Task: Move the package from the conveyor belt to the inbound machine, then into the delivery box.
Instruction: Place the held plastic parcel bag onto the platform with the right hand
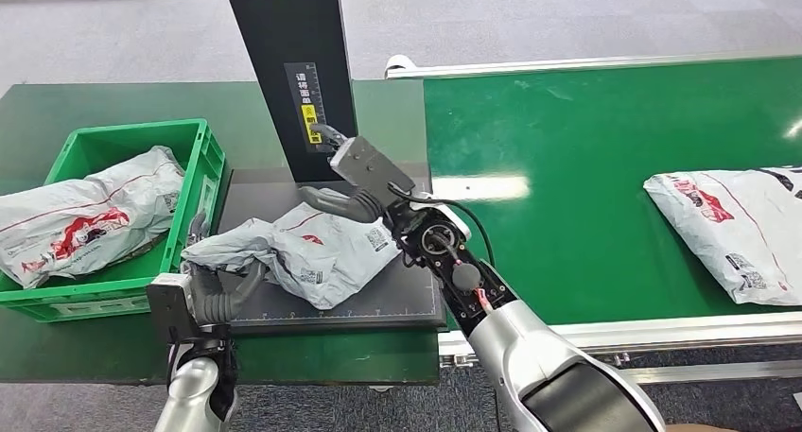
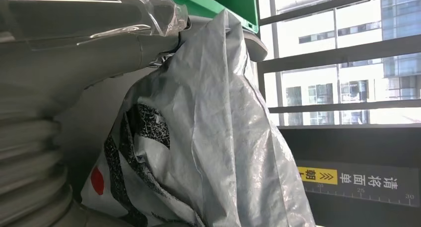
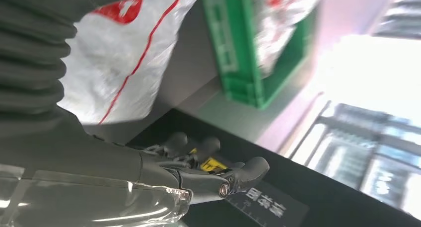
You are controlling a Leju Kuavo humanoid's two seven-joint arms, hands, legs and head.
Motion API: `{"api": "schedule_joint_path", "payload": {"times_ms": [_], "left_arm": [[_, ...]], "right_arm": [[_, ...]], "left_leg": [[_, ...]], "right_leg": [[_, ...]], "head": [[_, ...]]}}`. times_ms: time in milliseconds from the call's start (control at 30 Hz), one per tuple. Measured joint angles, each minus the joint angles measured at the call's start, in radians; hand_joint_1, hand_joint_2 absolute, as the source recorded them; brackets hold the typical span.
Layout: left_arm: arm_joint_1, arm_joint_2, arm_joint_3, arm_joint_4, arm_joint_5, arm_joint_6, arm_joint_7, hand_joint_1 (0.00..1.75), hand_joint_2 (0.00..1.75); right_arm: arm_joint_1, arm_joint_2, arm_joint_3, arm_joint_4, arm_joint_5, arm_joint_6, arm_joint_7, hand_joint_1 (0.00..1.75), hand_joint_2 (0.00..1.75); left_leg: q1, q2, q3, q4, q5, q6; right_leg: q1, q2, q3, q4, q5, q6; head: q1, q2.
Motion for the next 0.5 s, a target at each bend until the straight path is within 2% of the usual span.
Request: {"api": "schedule_joint_path", "payload": {"times_ms": [167,333,433,500], "left_arm": [[0.0,0.018,0.046,-0.032,-0.072,0.061,-0.016,0.0,1.75],[0.006,0.06,0.124,-0.165,-0.244,0.121,-0.042,0.0,1.75],[0.005,0.091,0.154,-0.244,-0.292,0.108,-0.039,0.0,1.75],[-0.001,0.115,0.154,-0.282,-0.321,0.06,-0.027,0.0,1.75]], "right_arm": [[0.082,-0.038,-0.073,-0.151,-0.083,0.052,-0.017,0.0,0.0],[0.242,-0.116,-0.146,-0.383,-0.115,0.049,-0.043,0.0,0.0],[0.339,-0.162,-0.195,-0.49,-0.119,0.043,-0.075,0.0,0.0],[0.399,-0.185,-0.226,-0.551,-0.12,0.032,-0.089,0.0,0.0]], "left_leg": [[0.0,0.0,0.0,0.0,0.0,0.0],[0.0,-0.001,0.0,0.0,0.0,0.0],[0.0,0.0,0.0,0.0,0.0,0.0],[0.0,-0.001,0.001,0.0,0.0,0.0]], "right_leg": [[0.0,0.0,0.0,0.0,0.0,0.0],[0.0,0.0,0.0,0.0,-0.001,0.0],[0.0,0.0,0.0,0.0,-0.001,0.0],[0.0,-0.001,0.0,-0.001,-0.001,0.0]], "head": [[0.0,0.0],[0.0,0.0],[0.0,0.0],[0.0,0.0]]}}
